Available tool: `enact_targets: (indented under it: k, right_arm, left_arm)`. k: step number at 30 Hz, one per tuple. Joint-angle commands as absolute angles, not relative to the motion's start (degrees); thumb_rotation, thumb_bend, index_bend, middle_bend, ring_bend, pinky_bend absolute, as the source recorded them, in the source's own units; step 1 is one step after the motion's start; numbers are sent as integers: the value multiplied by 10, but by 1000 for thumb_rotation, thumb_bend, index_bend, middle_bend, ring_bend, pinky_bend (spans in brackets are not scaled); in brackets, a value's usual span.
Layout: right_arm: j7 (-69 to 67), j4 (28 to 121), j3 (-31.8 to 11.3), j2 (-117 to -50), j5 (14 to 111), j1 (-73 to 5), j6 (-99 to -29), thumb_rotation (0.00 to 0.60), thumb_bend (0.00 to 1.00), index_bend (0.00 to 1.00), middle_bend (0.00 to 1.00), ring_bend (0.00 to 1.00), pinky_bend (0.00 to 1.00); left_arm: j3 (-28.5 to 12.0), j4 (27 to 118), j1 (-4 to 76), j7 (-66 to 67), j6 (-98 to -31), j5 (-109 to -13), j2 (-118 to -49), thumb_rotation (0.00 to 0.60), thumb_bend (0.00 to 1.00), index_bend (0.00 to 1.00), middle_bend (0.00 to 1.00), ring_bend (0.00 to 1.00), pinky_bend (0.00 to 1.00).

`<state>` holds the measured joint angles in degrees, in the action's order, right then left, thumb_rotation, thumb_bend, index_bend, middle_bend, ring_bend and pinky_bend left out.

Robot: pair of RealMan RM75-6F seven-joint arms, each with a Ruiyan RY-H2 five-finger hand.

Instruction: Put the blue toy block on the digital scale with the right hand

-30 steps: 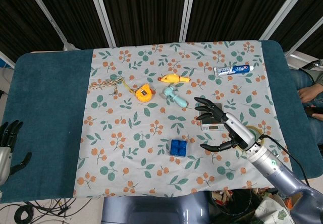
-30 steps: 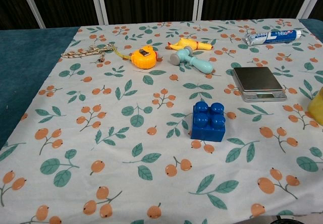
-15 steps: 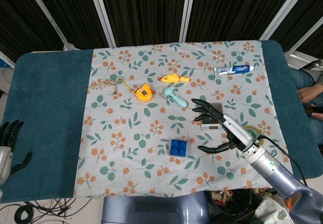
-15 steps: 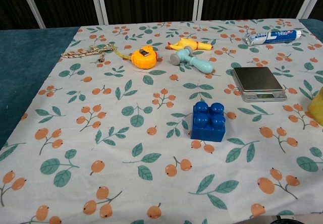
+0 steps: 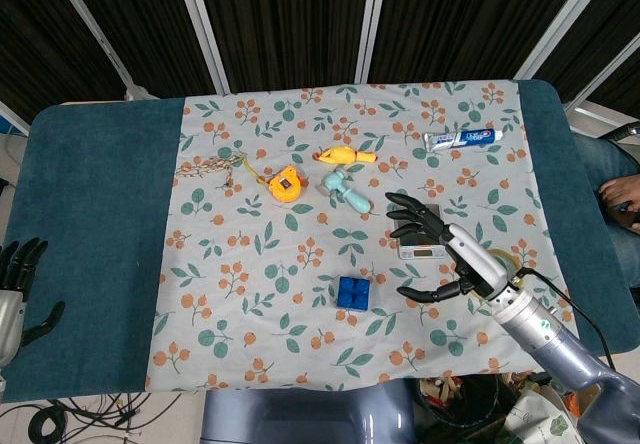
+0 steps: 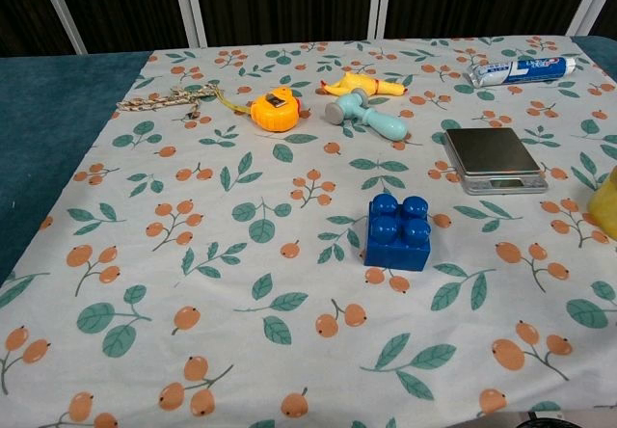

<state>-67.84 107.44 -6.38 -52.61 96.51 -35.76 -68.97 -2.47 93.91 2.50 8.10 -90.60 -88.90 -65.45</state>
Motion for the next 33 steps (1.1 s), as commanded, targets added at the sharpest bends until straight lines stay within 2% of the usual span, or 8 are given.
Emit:
enact_targets:
  k: [1,6,9,12,16,18,20,33]
  right_arm:
    - [-672,1075,-64,-525,960,-356,-689,600,133,0,9,116,223]
    - [-624,1080,-63,-519,939,-353,-674,600,169,0,20,166,222]
    - [-519,1088,-56,-510,912,-352,-642,600,335,0,78,219,252]
    - [-344,1093,-56,-514,856,-343,-627,600,512,0,209,339,401]
    - [-236,1113,-57,-531,802,-337,-622,600,556,5,476,518,611]
    - [-119,1099,-40,-539,770,-345,-588,600,603,18,579,603,686]
    - [-34,1100,-31,-548,732,-351,-571,600,641,22,627,644,705]
    - [208,1069,-7,-635,594,-371,-562,600,712,63,728,751,766]
  left_arm:
    - [-24,939,25,82,-904,-889,-655,600,276,46,61,2,34]
    - [-25,940,26,80,-902,-887,-654,600,276,46,61,3,34]
    - [-26,939,28,79,-898,-885,-654,600,276,46,60,6,34]
    - [-25,942,30,83,-891,-881,-654,600,276,46,60,8,35]
    - [-24,943,30,88,-896,-886,-656,600,277,44,60,8,35]
    - [-25,943,28,87,-897,-884,-656,600,277,44,60,8,35]
    - [-25,943,28,87,-897,-883,-656,600,278,44,60,8,34]
    - [-27,946,27,88,-897,-875,-655,600,290,38,61,10,35]
